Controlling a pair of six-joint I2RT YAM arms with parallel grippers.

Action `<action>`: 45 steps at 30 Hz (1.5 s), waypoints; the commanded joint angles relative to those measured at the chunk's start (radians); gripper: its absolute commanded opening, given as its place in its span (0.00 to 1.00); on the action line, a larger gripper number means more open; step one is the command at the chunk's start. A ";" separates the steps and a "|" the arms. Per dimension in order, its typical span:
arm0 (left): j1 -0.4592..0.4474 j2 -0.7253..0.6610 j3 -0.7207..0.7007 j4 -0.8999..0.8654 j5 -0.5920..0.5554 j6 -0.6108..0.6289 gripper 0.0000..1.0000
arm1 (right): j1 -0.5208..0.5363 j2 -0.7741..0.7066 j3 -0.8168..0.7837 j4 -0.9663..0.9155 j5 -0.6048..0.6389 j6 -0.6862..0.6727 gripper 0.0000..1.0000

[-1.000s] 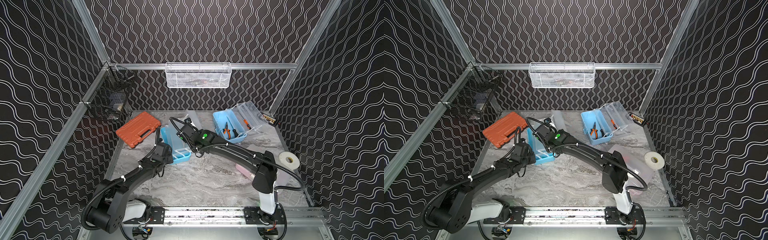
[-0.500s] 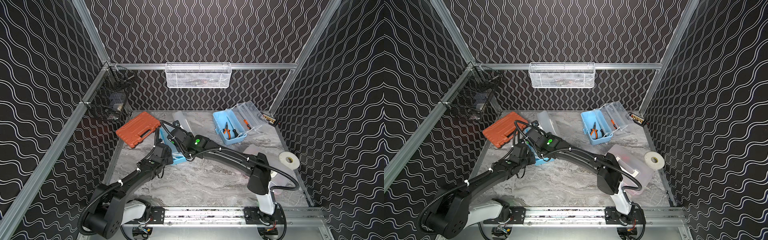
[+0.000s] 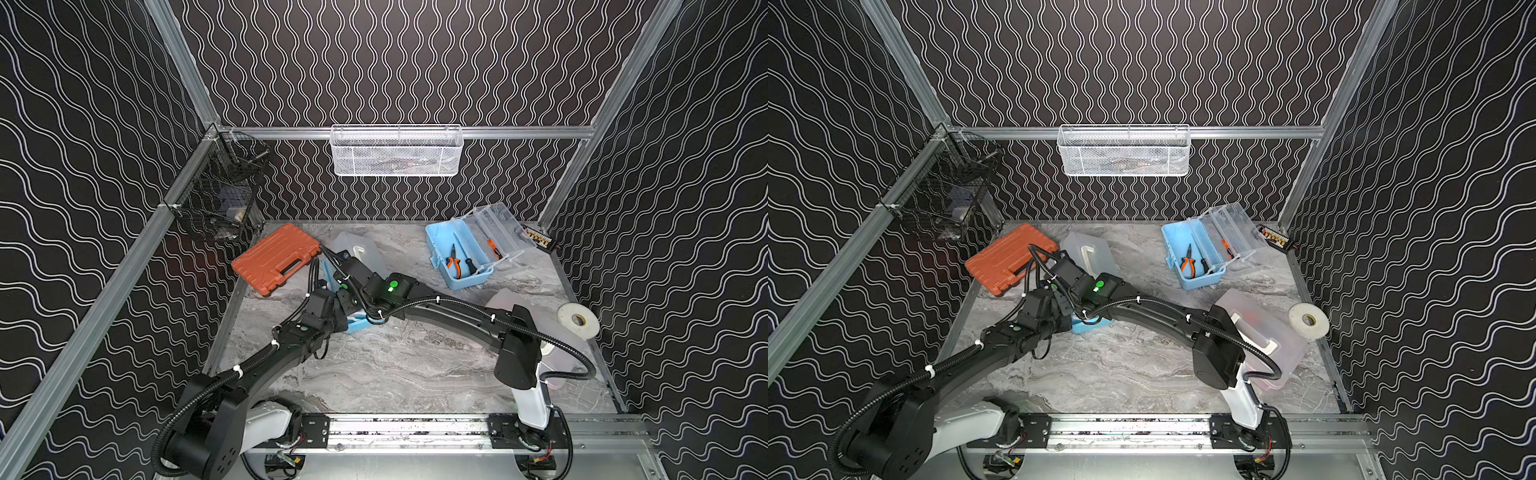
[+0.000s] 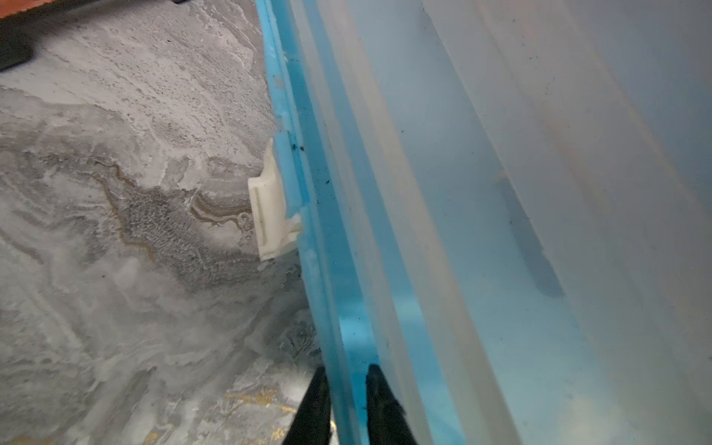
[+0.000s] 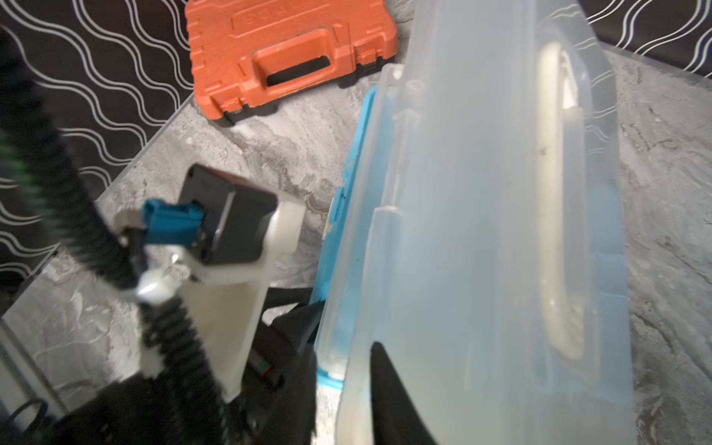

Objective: Close toolboxes
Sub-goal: Close the toolbox lid, then move the toolbox to the center of the board.

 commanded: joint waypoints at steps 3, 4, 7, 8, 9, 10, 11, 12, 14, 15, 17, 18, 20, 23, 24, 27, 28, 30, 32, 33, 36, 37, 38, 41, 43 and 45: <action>0.000 -0.016 -0.006 -0.073 -0.024 0.028 0.22 | -0.001 -0.080 -0.028 -0.062 -0.019 0.003 0.40; 0.000 -0.020 -0.008 -0.076 -0.026 0.029 0.22 | -0.001 -0.100 -0.041 -0.046 -0.025 0.002 0.42; -0.001 -0.023 -0.009 -0.077 -0.028 0.025 0.22 | -0.001 -0.155 -0.075 -0.004 -0.053 -0.003 0.46; -0.001 -0.023 -0.009 -0.076 -0.027 0.026 0.22 | -0.001 -0.170 -0.086 0.008 -0.067 -0.005 0.47; -0.001 -0.024 -0.008 -0.076 -0.026 0.025 0.22 | -0.001 -0.187 -0.099 0.026 -0.086 -0.008 0.48; 0.000 -0.023 -0.006 -0.080 -0.029 0.024 0.22 | -0.001 -0.201 -0.108 0.032 -0.087 -0.006 0.49; -0.001 -0.024 -0.005 -0.084 -0.031 0.024 0.22 | -0.001 -0.211 -0.114 0.034 -0.083 -0.005 0.50; -0.001 -0.028 -0.002 -0.091 -0.031 0.024 0.22 | -0.001 -0.223 -0.123 0.035 -0.073 -0.003 0.52; 0.000 -0.043 0.006 -0.108 -0.036 0.024 0.24 | -0.003 -0.242 -0.147 0.035 -0.040 0.000 0.56; -0.001 -0.050 0.013 -0.123 -0.039 0.025 0.28 | -0.005 -0.250 -0.162 0.039 -0.023 0.001 0.57; 0.000 -0.069 0.032 -0.161 -0.054 0.027 0.36 | -0.023 -0.258 -0.184 0.034 -0.008 0.015 0.61; 0.000 -0.079 0.043 -0.188 -0.064 0.026 0.41 | -0.036 -0.260 -0.196 0.027 -0.016 0.024 0.63; 0.000 -0.103 0.057 -0.226 -0.084 0.024 0.49 | -0.060 -0.267 -0.223 0.029 -0.033 0.037 0.66; 0.000 -0.145 0.076 -0.289 -0.125 0.011 0.61 | -0.087 -0.286 -0.267 0.048 -0.054 0.040 0.69; -0.001 -0.161 0.082 -0.305 -0.133 0.008 0.64 | -0.095 -0.290 -0.279 0.049 -0.060 0.041 0.71; -0.001 -0.202 0.100 -0.346 -0.150 0.000 0.79 | -0.118 -0.298 -0.301 0.050 -0.085 0.039 0.74; -0.001 -0.214 0.105 -0.355 -0.156 -0.002 0.84 | -0.121 -0.300 -0.311 0.053 -0.089 0.035 0.75; 0.000 -0.229 0.113 -0.376 -0.166 -0.006 0.99 | -0.122 -0.302 -0.323 0.056 -0.084 0.026 0.80; 0.000 -0.234 0.117 -0.381 -0.175 -0.005 0.99 | -0.122 -0.300 -0.336 0.056 -0.085 0.020 0.82; -0.001 -0.234 0.120 -0.380 -0.177 -0.008 0.99 | -0.122 -0.295 -0.340 0.053 -0.084 0.020 0.84; 0.000 -0.230 0.129 -0.365 -0.165 -0.023 0.99 | -0.128 -0.278 -0.348 0.051 -0.085 0.027 0.86; -0.001 -0.226 0.133 -0.362 -0.158 -0.027 0.99 | -0.132 -0.273 -0.350 0.053 -0.086 0.031 0.86; 0.000 -0.223 0.135 -0.361 -0.150 -0.029 0.99 | -0.137 -0.269 -0.353 0.057 -0.091 0.034 0.86; -0.001 -0.225 0.127 -0.353 -0.154 -0.032 0.99 | -0.155 -0.248 -0.341 0.063 -0.108 0.034 0.87; 0.001 -0.230 0.126 -0.345 -0.164 -0.028 0.99 | -0.167 -0.222 -0.316 0.058 -0.120 0.028 0.89; 0.002 -0.229 0.128 -0.336 -0.184 -0.034 0.99 | -0.174 -0.182 -0.274 0.050 -0.131 0.016 0.93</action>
